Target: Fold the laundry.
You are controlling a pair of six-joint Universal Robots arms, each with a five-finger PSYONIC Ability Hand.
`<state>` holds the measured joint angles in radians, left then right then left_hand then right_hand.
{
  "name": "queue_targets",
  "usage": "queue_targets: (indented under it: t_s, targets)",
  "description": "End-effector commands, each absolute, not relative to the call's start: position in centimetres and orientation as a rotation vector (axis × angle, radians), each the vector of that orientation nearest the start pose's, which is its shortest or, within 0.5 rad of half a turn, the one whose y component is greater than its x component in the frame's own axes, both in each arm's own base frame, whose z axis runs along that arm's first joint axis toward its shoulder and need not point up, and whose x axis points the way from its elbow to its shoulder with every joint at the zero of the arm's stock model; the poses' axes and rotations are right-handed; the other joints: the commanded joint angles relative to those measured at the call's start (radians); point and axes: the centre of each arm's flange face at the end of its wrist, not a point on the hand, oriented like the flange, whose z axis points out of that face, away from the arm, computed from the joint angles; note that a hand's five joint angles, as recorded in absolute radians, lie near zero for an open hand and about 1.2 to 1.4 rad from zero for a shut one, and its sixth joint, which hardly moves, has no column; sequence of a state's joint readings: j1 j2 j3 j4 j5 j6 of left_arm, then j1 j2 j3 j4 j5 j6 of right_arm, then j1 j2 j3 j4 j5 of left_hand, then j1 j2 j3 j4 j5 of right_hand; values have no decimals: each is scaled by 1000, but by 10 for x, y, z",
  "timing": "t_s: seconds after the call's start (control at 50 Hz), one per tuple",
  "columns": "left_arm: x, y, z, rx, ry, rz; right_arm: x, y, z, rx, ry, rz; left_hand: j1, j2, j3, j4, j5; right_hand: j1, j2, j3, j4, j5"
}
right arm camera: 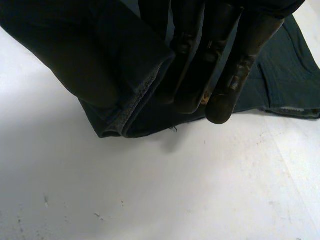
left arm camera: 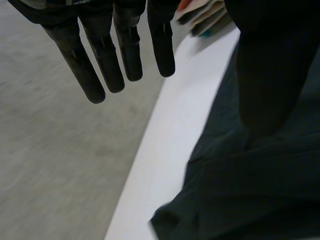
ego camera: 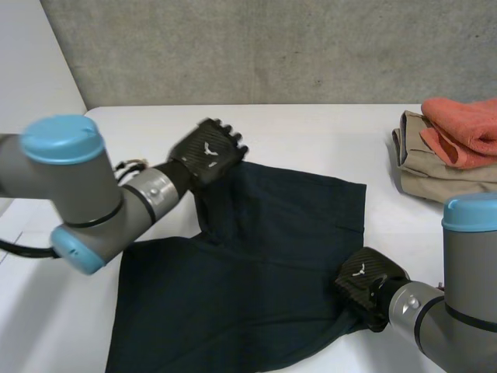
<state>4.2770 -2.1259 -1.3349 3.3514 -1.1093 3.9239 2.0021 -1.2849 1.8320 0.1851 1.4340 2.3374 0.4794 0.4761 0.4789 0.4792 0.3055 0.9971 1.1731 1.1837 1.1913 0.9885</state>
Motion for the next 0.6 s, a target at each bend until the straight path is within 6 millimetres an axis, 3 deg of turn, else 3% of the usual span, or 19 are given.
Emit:
queue_targets:
  t_s: [0.02, 0.16, 0.32, 0.44, 0.6]
  targets:
    - [-341, -319, 139, -1817, -1341, 1912, 237, -181, 145, -1727, 2321, -1314, 198, 201, 198, 198, 197, 399, 223, 213, 205, 233]
    - [-341, -336, 110, -1850, -1410, 1915, 233, -184, 142, -1714, 2339, -1312, 350, 354, 351, 350, 350, 399, 223, 213, 205, 233]
    - [-338, -343, 111, -1846, -1481, 1951, 231, -186, 142, -1702, 2351, -1313, 916, 920, 917, 917, 916, 399, 223, 213, 205, 233]
    - [-323, -353, 108, -1838, -1711, 1981, 232, -185, 143, -1705, 2348, -1313, 917, 920, 917, 917, 916, 399, 223, 213, 205, 233]
    - [-294, -355, 125, -1813, -2080, 2033, 232, -186, 144, -1704, 2345, -1322, 917, 920, 917, 917, 916, 399, 223, 213, 205, 233]
